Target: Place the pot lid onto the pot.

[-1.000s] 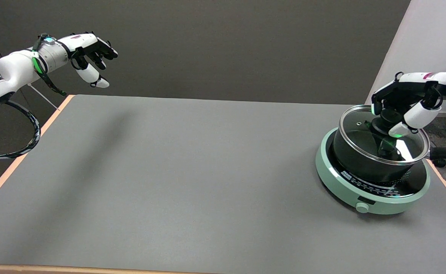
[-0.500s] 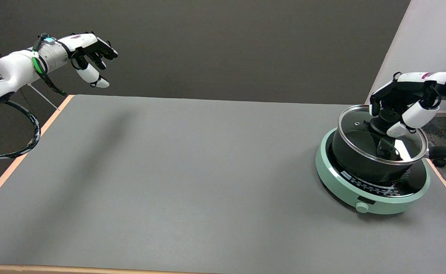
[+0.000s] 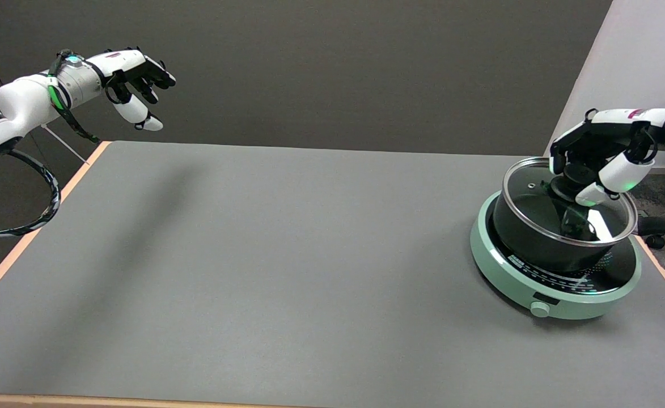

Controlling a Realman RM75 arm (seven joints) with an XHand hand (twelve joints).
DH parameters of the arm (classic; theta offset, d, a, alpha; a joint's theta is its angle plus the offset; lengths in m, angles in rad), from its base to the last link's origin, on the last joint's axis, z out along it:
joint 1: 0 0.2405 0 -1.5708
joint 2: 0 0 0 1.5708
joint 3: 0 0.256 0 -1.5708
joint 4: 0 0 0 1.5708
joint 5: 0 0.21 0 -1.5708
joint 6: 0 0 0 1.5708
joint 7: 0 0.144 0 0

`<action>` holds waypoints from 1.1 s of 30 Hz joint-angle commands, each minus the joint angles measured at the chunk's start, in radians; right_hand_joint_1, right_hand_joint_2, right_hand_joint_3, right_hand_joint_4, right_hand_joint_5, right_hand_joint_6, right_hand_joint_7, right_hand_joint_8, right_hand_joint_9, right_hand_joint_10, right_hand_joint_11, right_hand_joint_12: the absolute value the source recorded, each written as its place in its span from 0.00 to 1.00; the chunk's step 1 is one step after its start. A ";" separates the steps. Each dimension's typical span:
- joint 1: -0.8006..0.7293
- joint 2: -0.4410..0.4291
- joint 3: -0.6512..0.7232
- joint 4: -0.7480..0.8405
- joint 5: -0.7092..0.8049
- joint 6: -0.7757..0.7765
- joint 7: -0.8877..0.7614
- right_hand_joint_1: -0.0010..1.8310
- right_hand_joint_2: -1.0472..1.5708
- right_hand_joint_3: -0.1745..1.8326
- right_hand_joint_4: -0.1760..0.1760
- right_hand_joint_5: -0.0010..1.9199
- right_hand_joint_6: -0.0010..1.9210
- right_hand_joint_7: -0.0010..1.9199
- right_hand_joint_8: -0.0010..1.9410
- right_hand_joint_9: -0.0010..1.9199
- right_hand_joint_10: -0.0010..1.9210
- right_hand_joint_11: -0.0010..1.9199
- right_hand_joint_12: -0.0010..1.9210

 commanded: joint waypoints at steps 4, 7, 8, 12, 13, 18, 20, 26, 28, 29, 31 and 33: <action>0.005 0.000 0.012 0.001 0.009 -0.003 -0.006 0.64 0.73 0.55 0.63 0.32 0.36 0.40 0.46 0.35 0.72 0.10 0.94; 0.005 0.002 0.023 0.001 0.009 -0.003 -0.007 0.62 0.70 0.57 0.47 0.32 0.25 0.40 0.38 0.34 0.64 0.02 0.89; 0.005 0.003 0.027 0.001 0.009 -0.003 -0.007 0.59 0.69 0.55 0.44 0.32 0.22 0.39 0.36 0.34 0.61 0.01 0.87; 0.009 0.004 0.039 0.001 0.006 -0.003 -0.007 0.57 0.67 0.56 0.38 0.31 0.19 0.36 0.33 0.32 0.56 0.00 0.82; 0.011 0.005 0.041 0.001 0.003 -0.003 -0.007 0.57 0.67 0.56 0.38 0.31 0.19 0.36 0.33 0.32 0.55 0.00 0.81; 0.016 0.008 0.068 0.001 -0.005 -0.003 -0.007 0.59 0.67 0.53 0.37 0.32 0.16 0.36 0.30 0.30 0.57 0.00 0.79; 0.018 0.008 0.100 0.001 -0.009 -0.003 -0.009 0.59 0.67 0.53 0.37 0.32 0.16 0.36 0.29 0.31 0.56 0.00 0.79; 0.016 0.017 0.182 0.003 -0.041 -0.006 -0.034 0.60 0.66 0.53 0.36 0.32 0.15 0.37 0.29 0.31 0.56 0.00 0.78; 0.016 0.017 0.189 0.004 -0.040 -0.007 -0.034 0.60 0.66 0.53 0.36 0.32 0.15 0.37 0.28 0.31 0.55 0.00 0.78; 0.014 0.017 0.186 0.004 -0.038 -0.008 -0.034 0.60 0.66 0.53 0.36 0.32 0.15 0.37 0.28 0.31 0.55 0.00 0.79; 0.008 0.014 0.178 0.004 -0.037 -0.004 -0.034 0.60 0.66 0.53 0.37 0.32 0.15 0.38 0.28 0.32 0.55 0.00 0.79; 0.004 0.012 0.171 0.003 -0.038 0.000 -0.034 0.60 0.66 0.53 0.37 0.32 0.15 0.38 0.28 0.32 0.55 0.00 0.79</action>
